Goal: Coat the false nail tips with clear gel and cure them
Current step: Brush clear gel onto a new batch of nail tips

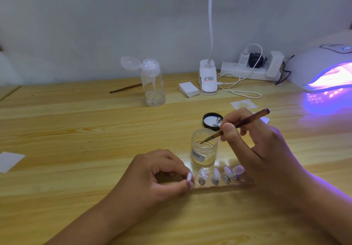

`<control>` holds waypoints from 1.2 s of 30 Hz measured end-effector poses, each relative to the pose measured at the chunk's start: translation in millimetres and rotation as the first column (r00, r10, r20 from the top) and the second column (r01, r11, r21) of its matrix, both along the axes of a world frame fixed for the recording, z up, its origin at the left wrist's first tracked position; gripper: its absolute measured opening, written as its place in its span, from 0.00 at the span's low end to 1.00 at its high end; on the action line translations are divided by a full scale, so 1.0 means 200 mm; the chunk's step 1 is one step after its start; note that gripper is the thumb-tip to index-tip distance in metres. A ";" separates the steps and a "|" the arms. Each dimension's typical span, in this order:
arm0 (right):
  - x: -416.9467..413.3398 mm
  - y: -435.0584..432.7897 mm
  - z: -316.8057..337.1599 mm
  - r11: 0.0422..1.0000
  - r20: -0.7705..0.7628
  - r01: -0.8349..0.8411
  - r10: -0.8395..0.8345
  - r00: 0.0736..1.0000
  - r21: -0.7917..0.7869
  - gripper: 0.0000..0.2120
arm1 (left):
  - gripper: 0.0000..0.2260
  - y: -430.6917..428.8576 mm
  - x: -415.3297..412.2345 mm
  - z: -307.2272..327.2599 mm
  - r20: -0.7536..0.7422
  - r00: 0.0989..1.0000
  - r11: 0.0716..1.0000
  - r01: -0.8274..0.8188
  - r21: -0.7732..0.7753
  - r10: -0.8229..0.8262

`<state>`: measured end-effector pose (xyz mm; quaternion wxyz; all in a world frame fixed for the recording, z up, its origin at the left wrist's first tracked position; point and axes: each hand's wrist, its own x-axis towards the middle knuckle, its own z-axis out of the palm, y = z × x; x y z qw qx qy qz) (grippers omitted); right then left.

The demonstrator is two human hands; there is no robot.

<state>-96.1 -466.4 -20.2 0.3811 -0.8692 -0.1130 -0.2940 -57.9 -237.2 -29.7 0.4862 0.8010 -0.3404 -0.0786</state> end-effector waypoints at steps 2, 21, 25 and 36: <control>0.00 0.00 0.00 1.000 -0.004 0.002 -0.002 1.000 -0.004 0.06 | 0.03 0.00 0.00 -0.01 -0.010 1.000 1.000 -0.002 -0.017 0.002; -0.03 0.00 0.05 0.984 0.216 0.068 -0.104 0.971 0.167 0.09 | 0.02 0.00 -0.02 0.00 0.058 0.997 0.998 -0.041 -0.040 0.043; -0.04 0.00 0.04 0.981 0.251 0.070 -0.115 0.961 0.183 0.10 | 0.02 -0.01 -0.01 0.00 0.063 0.997 0.998 -0.044 -0.034 0.046; -0.05 -0.02 0.05 0.973 0.274 0.074 -0.134 0.952 0.219 0.07 | 0.06 -0.01 -0.01 0.01 0.036 0.998 0.998 -0.058 -0.030 0.060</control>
